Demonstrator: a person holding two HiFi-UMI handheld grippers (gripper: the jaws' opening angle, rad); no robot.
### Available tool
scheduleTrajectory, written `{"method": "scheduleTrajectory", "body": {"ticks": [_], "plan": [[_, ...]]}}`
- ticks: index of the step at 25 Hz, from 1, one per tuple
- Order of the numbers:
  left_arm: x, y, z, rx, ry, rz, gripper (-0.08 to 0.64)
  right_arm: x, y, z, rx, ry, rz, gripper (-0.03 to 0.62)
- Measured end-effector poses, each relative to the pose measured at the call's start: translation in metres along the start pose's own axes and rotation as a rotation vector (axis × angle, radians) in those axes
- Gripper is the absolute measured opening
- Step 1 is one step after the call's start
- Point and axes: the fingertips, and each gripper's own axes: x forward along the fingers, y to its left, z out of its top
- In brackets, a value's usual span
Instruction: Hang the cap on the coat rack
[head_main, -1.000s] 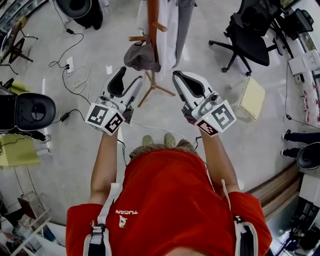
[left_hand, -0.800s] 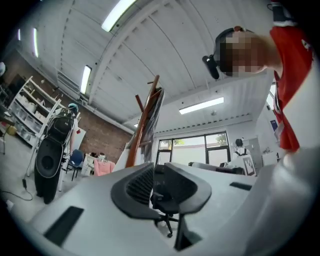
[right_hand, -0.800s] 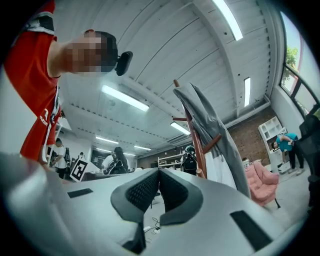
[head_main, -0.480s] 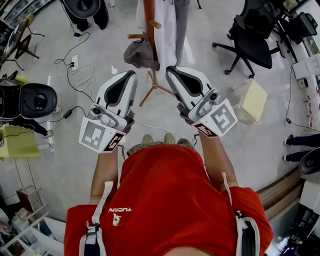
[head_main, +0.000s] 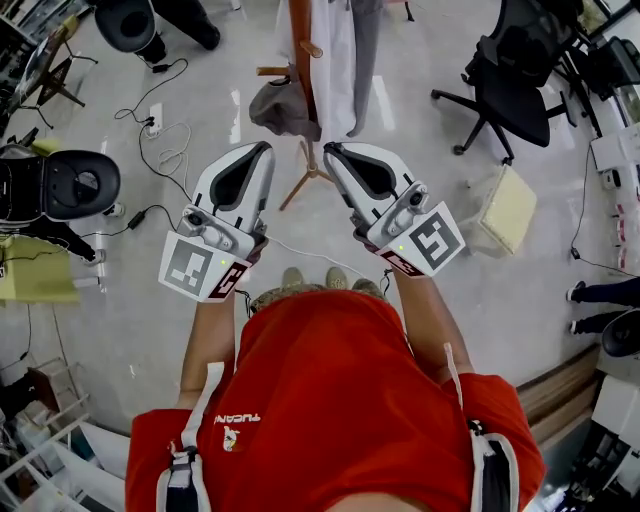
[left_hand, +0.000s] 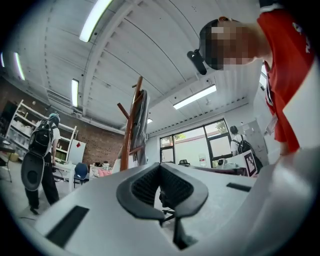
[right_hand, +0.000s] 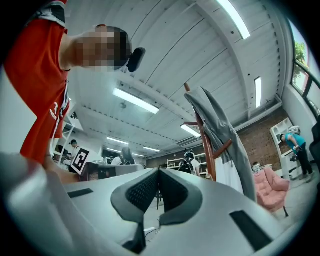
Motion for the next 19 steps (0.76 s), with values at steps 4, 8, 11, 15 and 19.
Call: {"method": "scheduleTrajectory", "body": {"ticks": [4, 8, 11, 15, 19], "plan": [[0.003, -0.001, -0.002, -0.010, 0.000, 0.002, 0.008, -0.003, -0.005, 0.000, 0.005, 0.003, 0.000, 0.023], [0.003, -0.003, -0.007, -0.025, 0.000, -0.001, 0.008, -0.005, -0.006, -0.001, 0.004, 0.005, 0.000, 0.023], [0.003, -0.005, -0.008, -0.031, -0.002, -0.003, 0.008, -0.006, -0.006, -0.001, 0.001, 0.007, 0.002, 0.023], [0.002, -0.004, -0.009, -0.033, -0.006, 0.004, 0.008, -0.006, -0.007, 0.000, -0.002, 0.009, -0.003, 0.023], [-0.002, 0.000, -0.011, -0.038, -0.007, 0.013, 0.008, -0.005, -0.006, -0.001, -0.003, 0.007, -0.006, 0.023]]}}
